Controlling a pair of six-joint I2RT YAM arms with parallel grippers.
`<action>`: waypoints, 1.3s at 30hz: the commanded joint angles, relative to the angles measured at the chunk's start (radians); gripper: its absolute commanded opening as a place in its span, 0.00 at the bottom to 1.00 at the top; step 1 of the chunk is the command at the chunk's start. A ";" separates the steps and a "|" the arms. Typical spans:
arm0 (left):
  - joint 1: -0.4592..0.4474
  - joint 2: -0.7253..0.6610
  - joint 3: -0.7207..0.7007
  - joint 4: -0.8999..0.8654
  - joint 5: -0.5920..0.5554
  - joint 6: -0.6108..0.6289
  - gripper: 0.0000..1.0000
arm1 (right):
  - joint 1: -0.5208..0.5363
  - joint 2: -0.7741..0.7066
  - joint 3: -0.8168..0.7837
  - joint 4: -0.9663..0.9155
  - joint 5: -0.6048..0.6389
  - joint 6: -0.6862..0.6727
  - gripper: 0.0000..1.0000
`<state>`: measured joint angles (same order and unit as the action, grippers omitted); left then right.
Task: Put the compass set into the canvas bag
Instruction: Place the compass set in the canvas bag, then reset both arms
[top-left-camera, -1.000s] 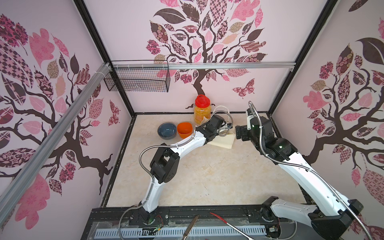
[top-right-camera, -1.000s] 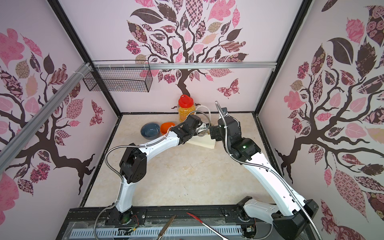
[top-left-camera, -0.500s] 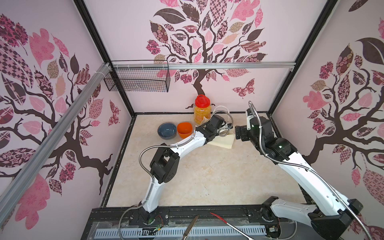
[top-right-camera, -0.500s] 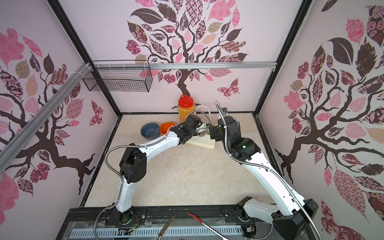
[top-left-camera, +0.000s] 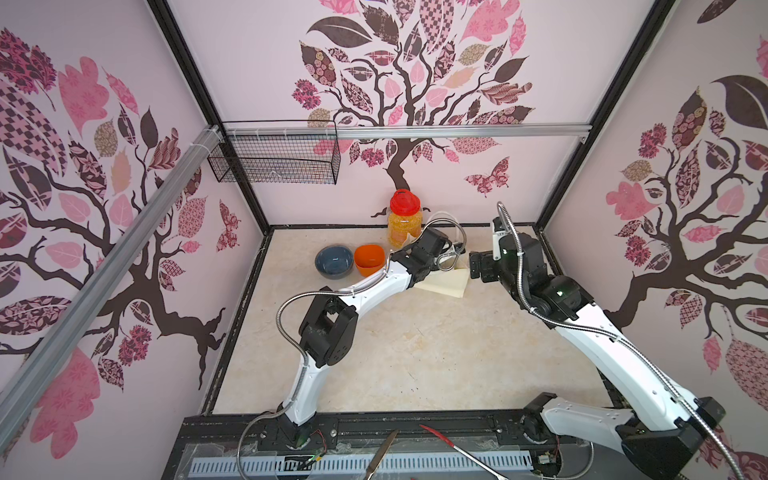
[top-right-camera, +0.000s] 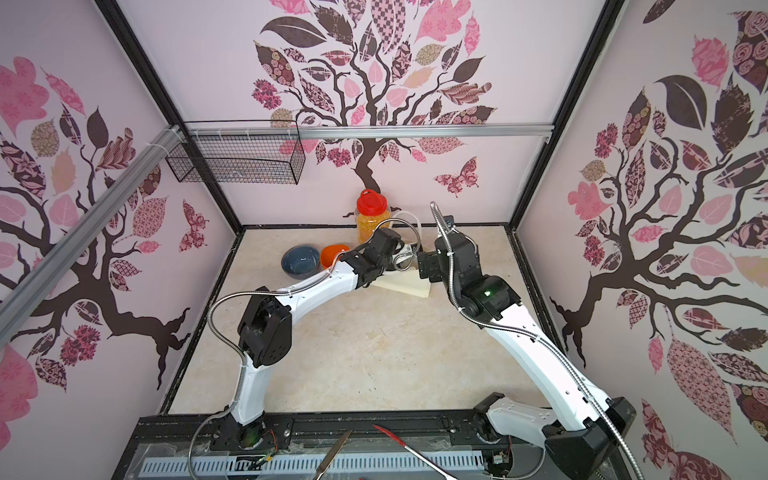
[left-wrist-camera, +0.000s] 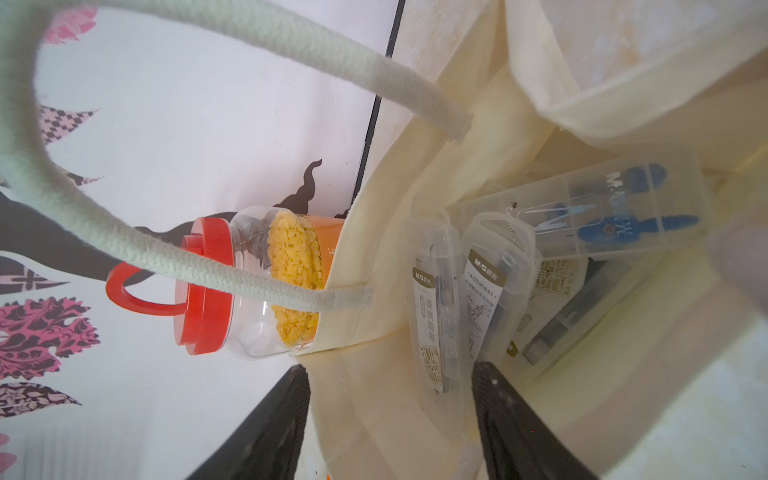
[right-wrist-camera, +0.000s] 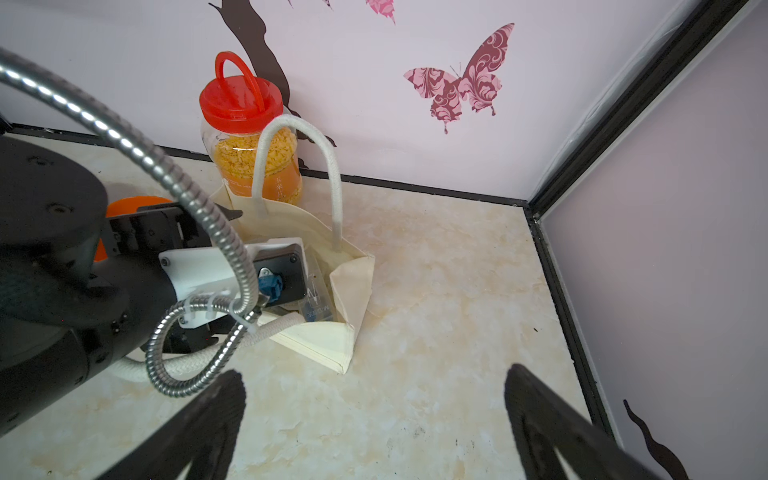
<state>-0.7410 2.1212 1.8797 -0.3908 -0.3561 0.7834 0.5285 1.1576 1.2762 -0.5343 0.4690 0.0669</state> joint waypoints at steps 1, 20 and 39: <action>0.048 -0.114 0.139 -0.034 0.047 -0.159 0.68 | -0.002 0.014 0.030 0.032 0.024 -0.017 1.00; 0.594 -0.866 -0.599 0.059 0.209 -0.879 0.98 | -0.315 0.064 -0.345 0.614 0.007 -0.041 1.00; 0.698 -0.650 -1.398 1.020 -0.101 -0.858 0.98 | -0.469 0.345 -1.032 1.707 -0.194 0.021 1.00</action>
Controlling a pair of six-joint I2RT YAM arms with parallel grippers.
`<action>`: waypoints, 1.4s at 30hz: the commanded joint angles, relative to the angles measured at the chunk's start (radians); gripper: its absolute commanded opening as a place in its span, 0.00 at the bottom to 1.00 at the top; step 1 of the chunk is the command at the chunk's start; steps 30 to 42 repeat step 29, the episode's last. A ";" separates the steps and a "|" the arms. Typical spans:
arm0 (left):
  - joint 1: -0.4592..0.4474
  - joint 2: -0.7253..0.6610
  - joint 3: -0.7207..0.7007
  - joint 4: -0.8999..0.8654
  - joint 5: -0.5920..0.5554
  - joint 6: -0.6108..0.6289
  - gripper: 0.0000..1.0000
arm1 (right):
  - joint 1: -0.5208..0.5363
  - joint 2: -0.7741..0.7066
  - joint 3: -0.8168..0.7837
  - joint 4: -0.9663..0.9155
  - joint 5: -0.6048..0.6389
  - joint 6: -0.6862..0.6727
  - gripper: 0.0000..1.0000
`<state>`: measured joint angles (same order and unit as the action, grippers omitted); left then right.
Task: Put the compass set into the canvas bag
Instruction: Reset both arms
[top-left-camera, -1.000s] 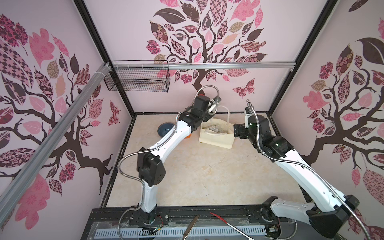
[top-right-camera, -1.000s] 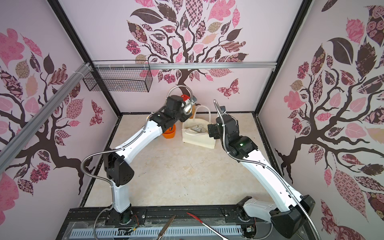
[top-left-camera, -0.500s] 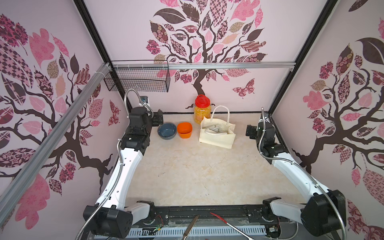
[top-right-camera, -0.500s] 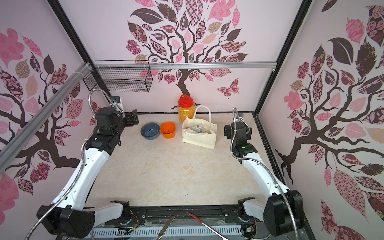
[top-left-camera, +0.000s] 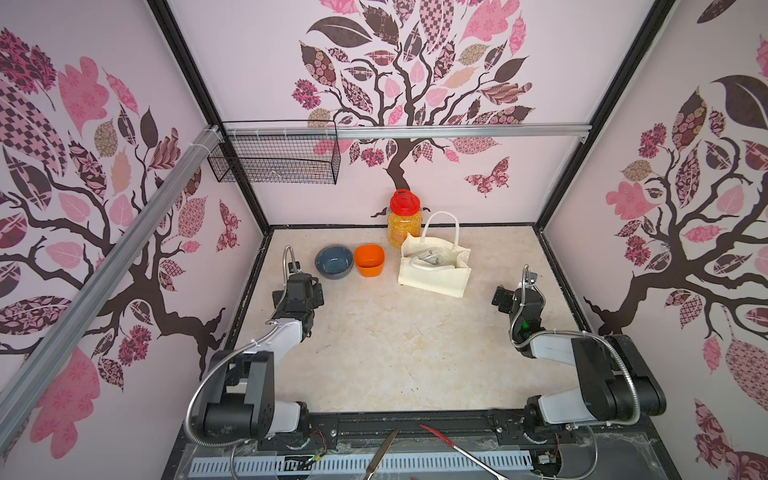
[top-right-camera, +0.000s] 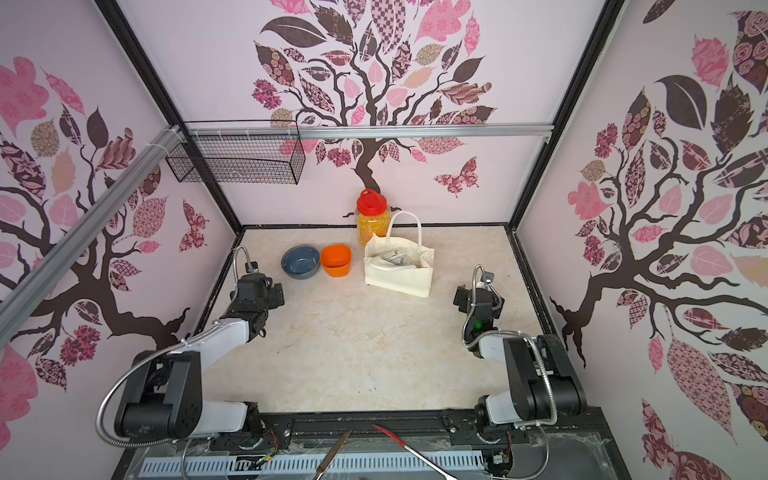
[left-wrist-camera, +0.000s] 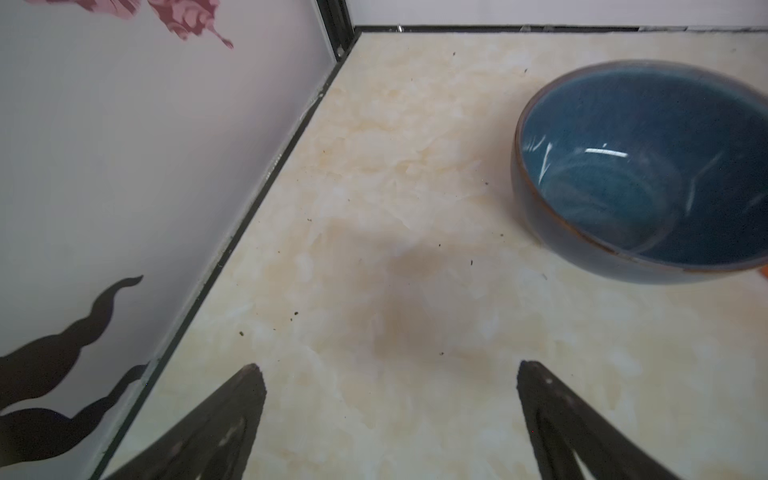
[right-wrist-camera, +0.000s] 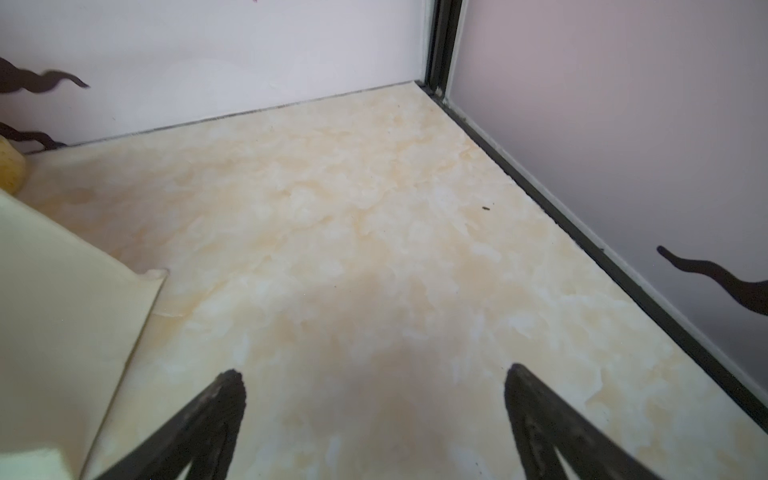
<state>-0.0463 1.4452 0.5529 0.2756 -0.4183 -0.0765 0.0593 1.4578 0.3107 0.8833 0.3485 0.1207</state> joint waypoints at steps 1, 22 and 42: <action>0.005 0.030 -0.090 0.408 -0.030 0.006 0.98 | 0.000 0.070 -0.094 0.357 -0.126 -0.055 1.00; 0.013 0.147 -0.202 0.726 0.117 0.052 0.98 | 0.001 0.117 -0.021 0.281 -0.220 -0.100 0.99; 0.013 0.146 -0.202 0.726 0.116 0.051 0.98 | 0.002 0.107 -0.032 0.294 -0.220 -0.099 1.00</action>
